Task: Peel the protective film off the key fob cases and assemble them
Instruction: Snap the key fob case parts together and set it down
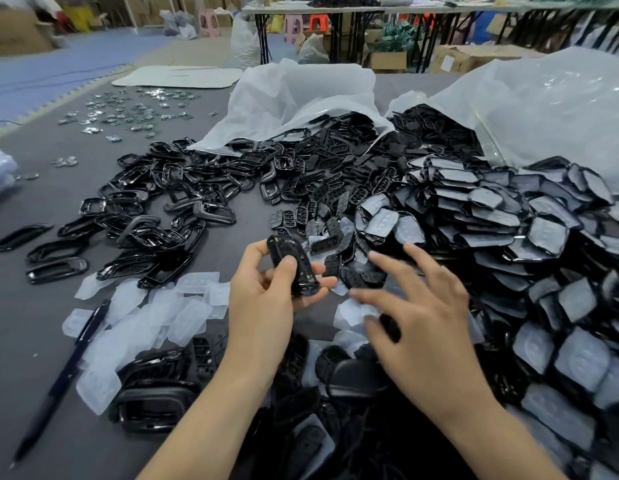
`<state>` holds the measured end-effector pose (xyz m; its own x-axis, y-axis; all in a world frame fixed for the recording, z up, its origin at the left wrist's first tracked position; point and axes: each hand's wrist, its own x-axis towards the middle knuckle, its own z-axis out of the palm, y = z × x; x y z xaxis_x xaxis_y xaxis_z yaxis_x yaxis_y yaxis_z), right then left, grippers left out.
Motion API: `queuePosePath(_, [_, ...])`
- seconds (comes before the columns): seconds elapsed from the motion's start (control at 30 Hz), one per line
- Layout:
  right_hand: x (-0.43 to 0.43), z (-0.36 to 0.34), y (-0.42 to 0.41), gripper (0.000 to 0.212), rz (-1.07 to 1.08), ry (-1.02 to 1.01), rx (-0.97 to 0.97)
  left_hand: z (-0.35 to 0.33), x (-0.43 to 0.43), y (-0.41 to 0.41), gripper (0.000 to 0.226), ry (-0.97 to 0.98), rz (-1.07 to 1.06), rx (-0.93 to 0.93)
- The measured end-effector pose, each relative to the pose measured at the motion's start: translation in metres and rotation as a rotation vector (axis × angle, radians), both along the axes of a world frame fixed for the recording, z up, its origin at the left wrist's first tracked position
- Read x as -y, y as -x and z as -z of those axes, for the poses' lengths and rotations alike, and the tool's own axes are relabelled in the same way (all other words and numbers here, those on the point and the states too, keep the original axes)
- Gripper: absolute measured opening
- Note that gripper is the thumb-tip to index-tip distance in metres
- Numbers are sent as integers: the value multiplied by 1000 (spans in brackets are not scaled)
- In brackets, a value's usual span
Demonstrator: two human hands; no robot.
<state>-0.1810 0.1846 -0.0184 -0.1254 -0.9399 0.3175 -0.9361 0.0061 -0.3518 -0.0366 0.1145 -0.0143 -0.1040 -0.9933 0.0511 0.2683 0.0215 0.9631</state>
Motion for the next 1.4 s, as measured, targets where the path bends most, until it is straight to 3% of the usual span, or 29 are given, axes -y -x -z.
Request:
queuePosePath(0.07, [3, 3, -5, 25, -10, -147, -47, 2, 0, 0, 11, 13, 9, 14])
queuePosePath(0.13, [5, 5, -5, 18, 11, -157, -40, 2, 0, 0, 11, 16, 16, 23])
queuePosePath(0.3, [6, 2, -6, 5, 29, 111, 72, 1, -3, 2, 10, -4, 43, 56])
queuePosePath(0.53, [3, -4, 2, 14, 75, 328, 570, 0, -11, 9, 16, 38, 154, 91])
queuePosePath(0.63, [2, -9, 7, 16, 127, 331, 889, 1, -15, 13, 18, 45, 170, 118])
queuePosePath(0.93, [3, -18, 11, 25, 179, 204, 1500, 6, -22, 20, 23, 58, 283, 162])
queuePosePath(1.13, [3, -18, 14, 27, 102, 201, 1663, 10, -20, 20, 26, 22, 314, 164])
queuePosePath(1.4, [0, -18, 15, 38, -89, 168, 1602, 14, -19, 20, 35, 21, 333, 180])
